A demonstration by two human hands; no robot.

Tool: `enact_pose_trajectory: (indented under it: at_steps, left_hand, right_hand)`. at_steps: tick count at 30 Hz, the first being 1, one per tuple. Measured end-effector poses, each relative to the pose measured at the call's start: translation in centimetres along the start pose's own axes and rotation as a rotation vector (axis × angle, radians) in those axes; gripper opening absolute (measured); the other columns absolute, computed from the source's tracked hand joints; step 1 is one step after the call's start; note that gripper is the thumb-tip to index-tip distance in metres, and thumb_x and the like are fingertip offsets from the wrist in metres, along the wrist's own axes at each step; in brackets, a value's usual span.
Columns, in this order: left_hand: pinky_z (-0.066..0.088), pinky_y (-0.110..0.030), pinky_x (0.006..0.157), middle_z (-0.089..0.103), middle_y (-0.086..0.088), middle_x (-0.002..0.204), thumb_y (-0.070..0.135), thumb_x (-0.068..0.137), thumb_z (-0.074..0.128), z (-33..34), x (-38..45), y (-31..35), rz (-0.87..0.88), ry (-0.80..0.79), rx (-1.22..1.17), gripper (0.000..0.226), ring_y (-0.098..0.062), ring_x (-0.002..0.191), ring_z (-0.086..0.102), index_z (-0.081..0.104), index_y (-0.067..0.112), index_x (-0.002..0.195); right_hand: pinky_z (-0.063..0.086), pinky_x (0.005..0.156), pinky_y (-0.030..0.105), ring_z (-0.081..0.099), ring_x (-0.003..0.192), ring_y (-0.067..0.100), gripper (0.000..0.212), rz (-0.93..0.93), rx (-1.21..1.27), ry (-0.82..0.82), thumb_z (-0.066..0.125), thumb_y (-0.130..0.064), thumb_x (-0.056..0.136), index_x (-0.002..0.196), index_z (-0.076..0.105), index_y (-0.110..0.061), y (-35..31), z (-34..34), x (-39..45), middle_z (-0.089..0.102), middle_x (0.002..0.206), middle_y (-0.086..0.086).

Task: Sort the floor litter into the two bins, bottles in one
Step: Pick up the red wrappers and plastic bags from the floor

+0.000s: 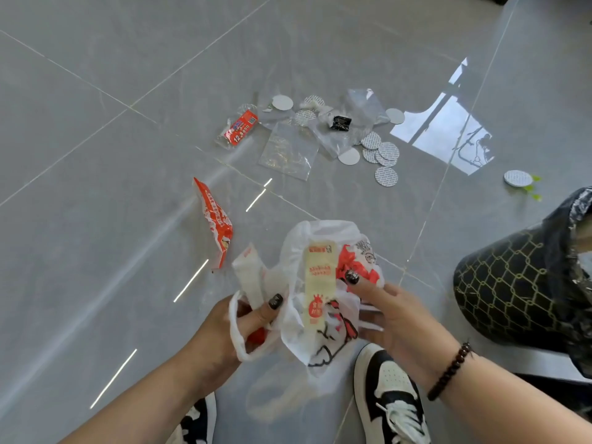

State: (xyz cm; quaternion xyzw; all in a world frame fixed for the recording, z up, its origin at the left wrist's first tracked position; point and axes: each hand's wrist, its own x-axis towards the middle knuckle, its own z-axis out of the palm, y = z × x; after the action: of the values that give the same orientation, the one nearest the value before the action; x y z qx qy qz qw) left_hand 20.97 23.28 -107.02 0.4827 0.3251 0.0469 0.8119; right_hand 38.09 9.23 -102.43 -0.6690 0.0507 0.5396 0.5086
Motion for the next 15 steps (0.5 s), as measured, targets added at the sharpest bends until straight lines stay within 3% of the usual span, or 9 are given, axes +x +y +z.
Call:
enact_pose_trajectory:
  at_steps: [3,6,8,11,13,15]
  left_hand:
    - [0.046,-0.018,0.061,0.067,0.001,0.071,0.025,0.085,0.068,1.1,-0.4,0.2,-0.077,-0.093,0.138,0.011,-0.009,0.066,0.061,0.071,0.017,0.079]
    - [0.051,-0.020,0.065,0.074,-0.001,0.080,0.016,0.086,0.068,1.3,-0.3,-0.3,-0.120,-0.014,0.252,0.008,-0.013,0.074,0.069,0.073,0.010,0.088]
    - [0.056,-0.024,0.064,0.076,-0.009,0.089,0.003,0.087,0.066,0.6,0.0,-0.7,-0.169,0.177,0.206,0.018,-0.022,0.080,0.072,0.078,0.016,0.086]
    - [0.058,-0.030,0.066,0.073,-0.011,0.102,0.002,0.091,0.060,-0.7,0.3,-0.7,-0.225,0.370,0.137,0.028,-0.026,0.087,0.072,0.080,0.021,0.085]
    - [0.059,-0.031,0.067,0.074,-0.010,0.104,0.007,0.094,0.055,-1.0,0.0,-0.4,-0.258,0.352,0.068,0.026,-0.025,0.088,0.073,0.079,0.018,0.089]
    - [0.061,-0.035,0.071,0.074,-0.012,0.105,0.015,0.095,0.054,-0.4,-0.1,0.1,-0.300,0.258,-0.019,0.023,-0.026,0.088,0.073,0.076,0.009,0.097]
  right_hand:
    - [0.054,0.084,0.044,0.071,0.091,0.031,0.040,0.021,0.083,-0.056,0.073,-0.017,0.070,0.107,0.067,-0.003,0.8,0.5,-0.3,0.073,0.100,0.015]
    - [0.056,0.084,0.046,0.072,0.086,0.028,0.028,-0.037,-0.006,0.228,0.075,-0.003,0.073,0.100,0.067,-0.006,0.4,-0.5,0.5,0.075,0.092,0.011]
    - [0.057,0.081,0.041,0.071,0.084,0.021,0.026,-0.145,-0.009,0.429,0.075,-0.002,0.073,0.097,0.067,-0.010,-1.0,-1.9,1.2,0.073,0.091,0.008]
    - [0.055,0.063,0.018,0.066,0.070,0.005,0.023,-0.535,-0.111,0.669,0.078,-0.009,0.074,0.094,0.067,-0.013,-3.9,-4.1,1.4,0.068,0.079,-0.003]
    - [0.048,0.061,0.010,0.058,0.065,-0.003,0.021,-0.805,-0.256,0.775,0.079,-0.013,0.074,0.087,0.064,-0.018,-5.1,-4.6,1.2,0.062,0.074,-0.009]
    - [0.042,0.069,0.003,0.055,0.067,-0.005,0.021,-1.039,-0.460,0.825,0.077,-0.011,0.074,0.087,0.061,-0.013,-4.7,-4.0,1.1,0.064,0.078,-0.001]
